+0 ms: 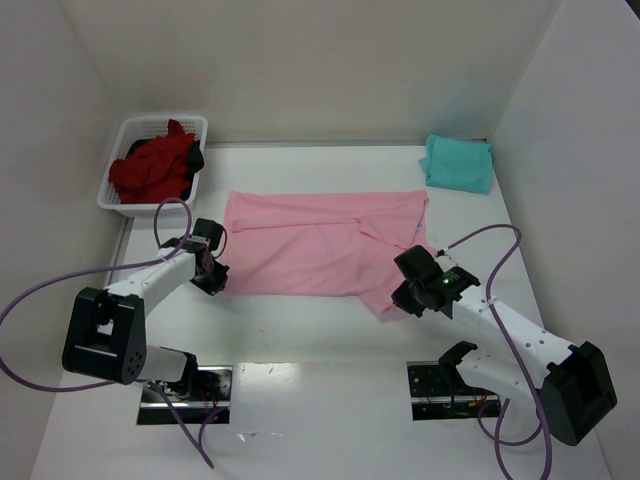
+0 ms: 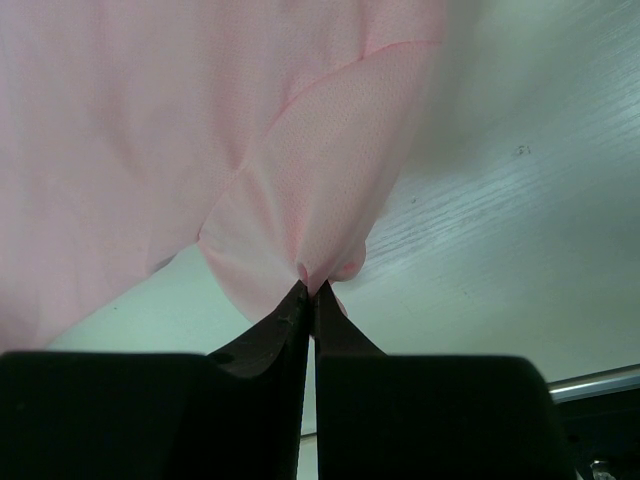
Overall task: Fold and stack the t-shirts
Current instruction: Grap the side of the flattened tshirt closest away from the robot with both arms, then fold the other side of the tshirt into a rectangle
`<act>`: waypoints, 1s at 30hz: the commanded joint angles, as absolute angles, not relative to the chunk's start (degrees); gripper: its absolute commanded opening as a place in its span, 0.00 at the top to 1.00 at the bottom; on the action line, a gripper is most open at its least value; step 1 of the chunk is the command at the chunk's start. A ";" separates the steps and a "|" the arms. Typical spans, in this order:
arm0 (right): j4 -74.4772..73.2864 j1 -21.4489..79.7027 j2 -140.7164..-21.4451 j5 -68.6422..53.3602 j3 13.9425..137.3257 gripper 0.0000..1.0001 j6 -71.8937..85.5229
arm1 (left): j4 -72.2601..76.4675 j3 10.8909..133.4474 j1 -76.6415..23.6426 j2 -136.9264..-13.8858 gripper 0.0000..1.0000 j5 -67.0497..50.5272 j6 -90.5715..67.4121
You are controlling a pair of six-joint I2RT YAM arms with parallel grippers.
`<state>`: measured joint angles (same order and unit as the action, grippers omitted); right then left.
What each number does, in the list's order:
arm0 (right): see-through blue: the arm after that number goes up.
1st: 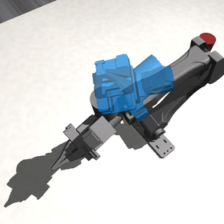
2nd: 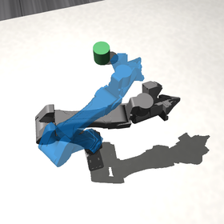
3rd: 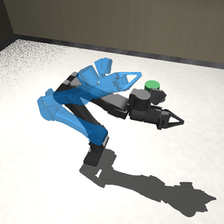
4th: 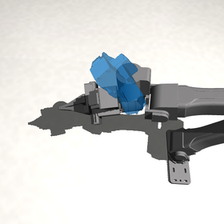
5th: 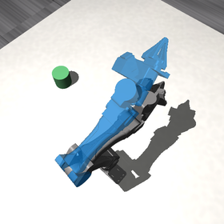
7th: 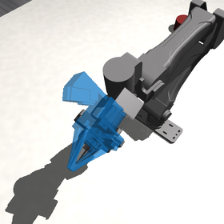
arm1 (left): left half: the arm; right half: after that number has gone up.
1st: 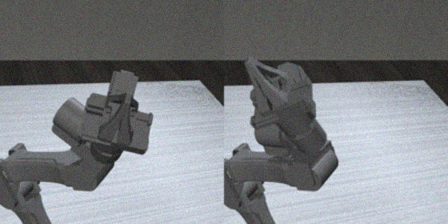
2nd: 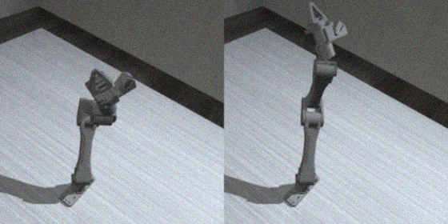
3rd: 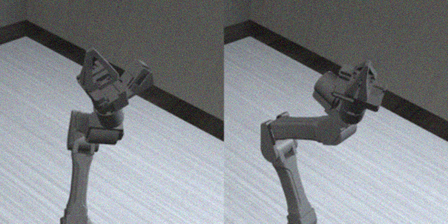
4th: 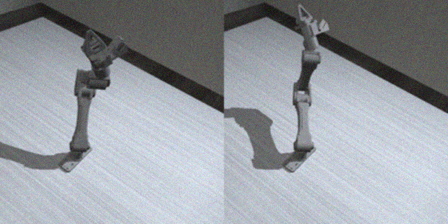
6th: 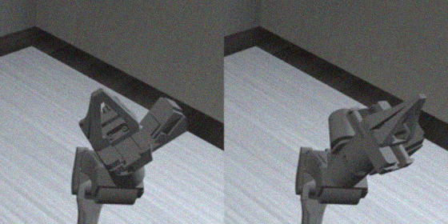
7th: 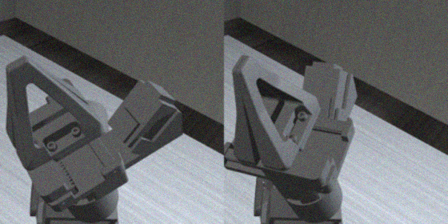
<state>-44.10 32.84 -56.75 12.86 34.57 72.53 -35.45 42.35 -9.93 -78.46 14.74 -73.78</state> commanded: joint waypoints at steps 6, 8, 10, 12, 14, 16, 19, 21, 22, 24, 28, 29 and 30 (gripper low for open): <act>-44.65 32.52 -55.72 15.56 39.02 0.96 71.98 | -35.07 45.61 -9.67 -78.40 1.00 14.50 -69.71; -44.65 32.52 -55.72 16.17 40.93 0.98 71.46 | -35.07 46.92 -9.67 -76.93 1.00 14.50 -68.39; -45.16 31.99 -55.72 17.65 42.17 0.99 70.86 | -35.07 48.76 -9.67 -75.78 1.00 14.50 -67.06; -45.18 29.96 -55.72 18.24 43.62 1.00 70.05 | -35.07 49.31 -9.67 -74.21 1.00 15.16 -65.69; -45.18 28.70 -55.20 18.77 44.41 1.00 68.61 | -35.07 50.83 -9.67 -73.09 1.00 15.69 -65.01; -44.63 26.30 -55.20 18.81 45.18 1.00 67.48 | -33.93 51.44 -9.67 -73.04 1.00 15.73 -63.99; -42.57 22.34 -55.69 17.78 46.23 1.00 65.07 | -32.08 53.01 -9.67 -74.34 1.00 15.12 -62.14; -41.09 20.23 -56.51 17.67 47.31 1.00 63.31 | -31.59 54.46 -9.67 -75.46 1.00 15.12 -61.65; -40.40 19.48 -57.19 17.67 47.87 1.00 62.65 | -31.47 55.07 -9.67 -76.47 1.00 15.12 -61.52; -39.28 17.97 -58.87 17.67 49.32 1.00 60.69 | -30.85 55.86 -9.67 -77.71 1.00 15.54 -61.52; -34.85 13.27 -63.02 16.45 52.17 1.00 56.55 | -28.74 59.04 -9.67 -81.51 1.00 15.73 -59.98; -33.76 12.96 -64.18 16.17 52.74 1.00 55.88 | -28.07 59.86 -9.67 -82.80 1.00 15.73 -59.77; -32.48 12.75 -64.92 16.17 53.00 1.00 55.24 | -27.60 60.47 -9.67 -84.05 1.00 15.73 -59.36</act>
